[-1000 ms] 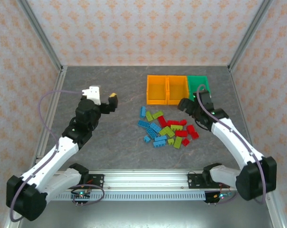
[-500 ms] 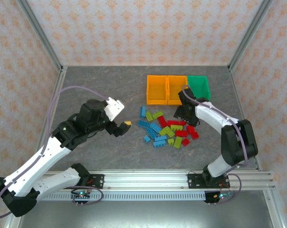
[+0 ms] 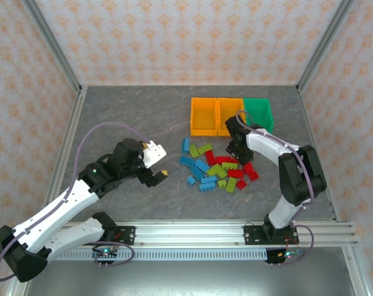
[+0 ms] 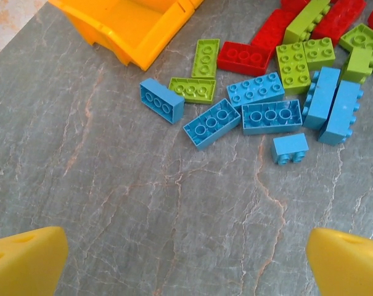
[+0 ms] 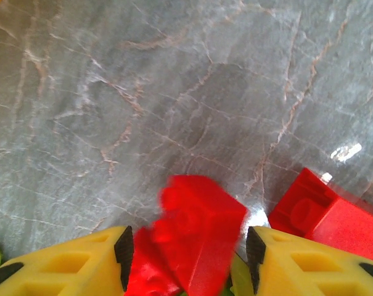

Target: Sort the legos into containers by color

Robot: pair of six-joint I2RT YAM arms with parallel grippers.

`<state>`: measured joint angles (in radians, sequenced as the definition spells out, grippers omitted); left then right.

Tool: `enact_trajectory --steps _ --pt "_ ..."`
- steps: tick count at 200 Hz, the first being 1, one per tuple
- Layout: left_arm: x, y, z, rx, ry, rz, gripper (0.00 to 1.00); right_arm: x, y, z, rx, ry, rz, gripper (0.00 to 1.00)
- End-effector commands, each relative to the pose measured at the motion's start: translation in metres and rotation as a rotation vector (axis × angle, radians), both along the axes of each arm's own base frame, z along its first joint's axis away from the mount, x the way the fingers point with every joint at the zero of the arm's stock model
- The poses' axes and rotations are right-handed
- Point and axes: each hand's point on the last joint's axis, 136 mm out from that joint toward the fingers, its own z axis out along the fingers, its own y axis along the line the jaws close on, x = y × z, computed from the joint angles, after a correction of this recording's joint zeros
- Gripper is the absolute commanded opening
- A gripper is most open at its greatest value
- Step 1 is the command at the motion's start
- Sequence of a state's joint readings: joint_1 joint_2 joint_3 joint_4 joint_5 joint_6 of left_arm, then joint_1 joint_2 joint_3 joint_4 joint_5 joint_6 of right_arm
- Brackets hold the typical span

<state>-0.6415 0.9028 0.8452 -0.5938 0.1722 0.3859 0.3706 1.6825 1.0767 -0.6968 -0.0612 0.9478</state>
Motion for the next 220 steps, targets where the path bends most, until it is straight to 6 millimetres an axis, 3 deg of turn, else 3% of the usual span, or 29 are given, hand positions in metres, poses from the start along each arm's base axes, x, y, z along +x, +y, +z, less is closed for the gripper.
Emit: enact_trajectory --steps 1,51,97,122,141,188,209,220 --pt "0.003 -0.001 0.008 -0.001 -0.057 -0.017 1.0 -0.012 -0.001 -0.011 0.007 0.046 -0.056 0.54" --pt "0.004 0.001 0.007 0.005 -0.062 -0.011 1.0 -0.016 -0.008 0.004 -0.01 -0.012 -0.054 0.57" --pt "0.004 0.0 0.005 0.004 -0.053 -0.013 1.0 0.001 0.008 -0.022 0.034 0.016 -0.035 0.58" --pt "0.004 0.002 0.003 0.015 -0.049 -0.003 1.0 0.004 0.009 -0.033 0.018 0.041 -0.032 0.66" --pt "0.004 0.004 0.002 0.02 -0.052 0.003 1.0 0.003 0.007 -0.038 0.003 0.054 -0.033 0.66" --pt "0.004 0.006 0.002 0.027 -0.056 0.01 1.0 0.0 -0.001 -0.049 -0.025 0.07 -0.049 0.51" --pt "0.004 0.006 0.002 0.025 -0.056 0.01 1.0 0.007 0.0 -0.037 -0.015 0.018 -0.036 0.37" --pt "0.004 0.006 0.001 0.025 -0.056 0.009 1.0 0.015 0.0 -0.02 -0.011 -0.036 -0.02 0.32"
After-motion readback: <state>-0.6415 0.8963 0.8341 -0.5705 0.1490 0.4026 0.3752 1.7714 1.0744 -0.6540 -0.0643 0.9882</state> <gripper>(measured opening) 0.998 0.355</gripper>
